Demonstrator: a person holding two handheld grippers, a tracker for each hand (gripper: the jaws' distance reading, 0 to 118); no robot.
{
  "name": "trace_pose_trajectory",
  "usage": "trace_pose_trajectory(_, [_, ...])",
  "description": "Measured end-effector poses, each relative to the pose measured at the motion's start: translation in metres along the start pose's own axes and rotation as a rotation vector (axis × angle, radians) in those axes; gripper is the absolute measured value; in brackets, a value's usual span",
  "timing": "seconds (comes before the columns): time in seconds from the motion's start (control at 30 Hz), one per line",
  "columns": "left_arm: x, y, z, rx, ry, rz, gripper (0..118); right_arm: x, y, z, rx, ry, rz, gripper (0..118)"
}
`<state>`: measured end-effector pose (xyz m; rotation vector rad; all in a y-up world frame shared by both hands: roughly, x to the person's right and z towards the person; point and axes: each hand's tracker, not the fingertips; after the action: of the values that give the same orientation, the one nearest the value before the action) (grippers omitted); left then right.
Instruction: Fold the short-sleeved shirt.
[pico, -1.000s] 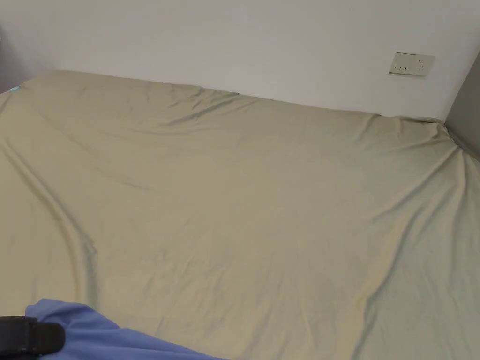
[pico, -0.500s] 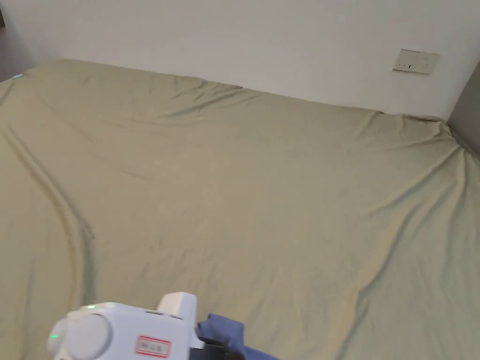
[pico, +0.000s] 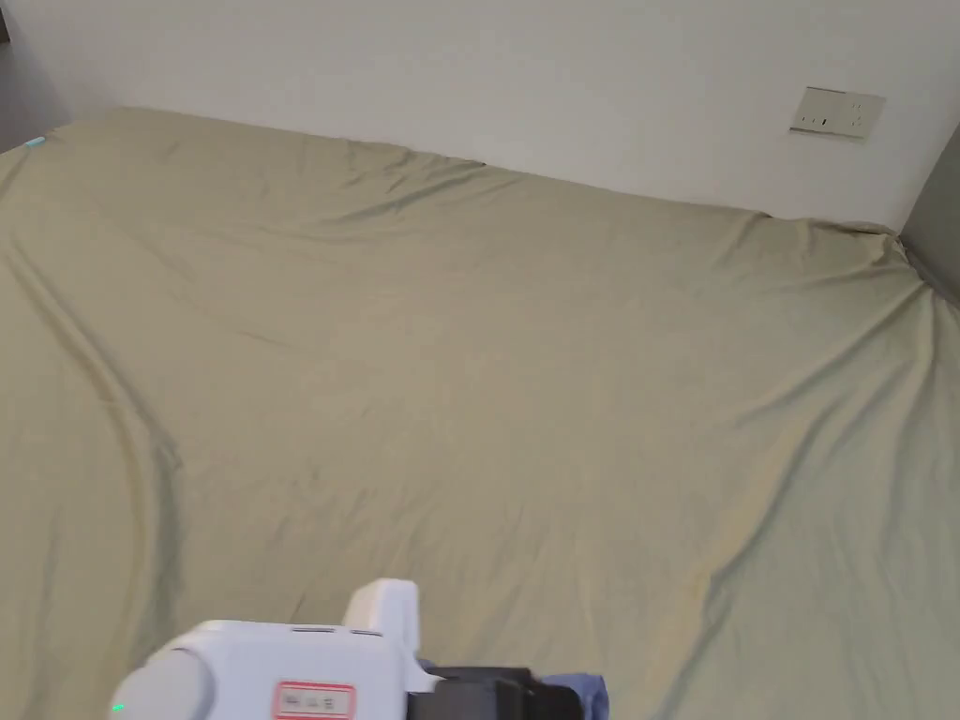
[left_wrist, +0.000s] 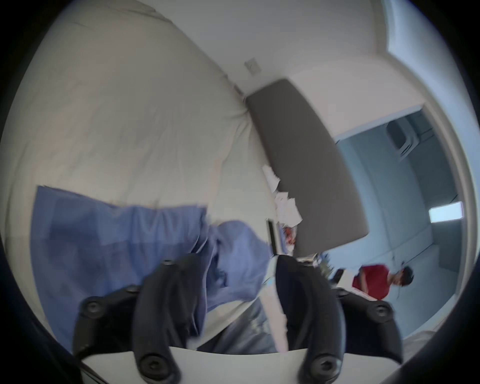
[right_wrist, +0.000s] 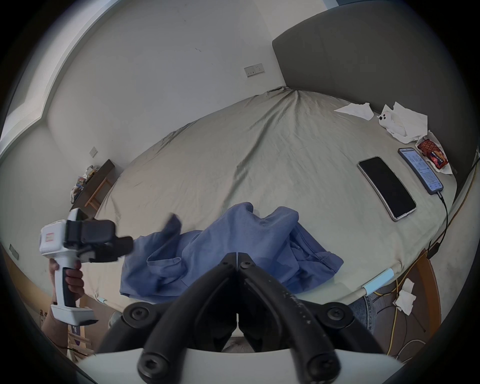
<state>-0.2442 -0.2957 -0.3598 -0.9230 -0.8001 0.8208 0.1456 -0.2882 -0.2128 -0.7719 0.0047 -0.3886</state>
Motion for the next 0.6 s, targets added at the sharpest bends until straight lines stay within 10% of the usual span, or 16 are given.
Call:
trace_pose_trajectory(0.07, [-0.008,0.0,0.022,0.083,0.012,0.03,0,0.0,-0.001,0.0,-0.001,0.012,-0.002,2])
trace_pose_trajectory(0.23, [-0.018,0.0,0.015,0.056,0.289,0.0,0,0.002,-0.002,0.0,-0.014,0.01,0.007,2])
trace_pose_trajectory(0.6, [-0.027,-0.041,-0.105,-0.284,0.182,0.002,0,0.015,-0.007,0.012,-0.013,-0.025,-0.024,2])
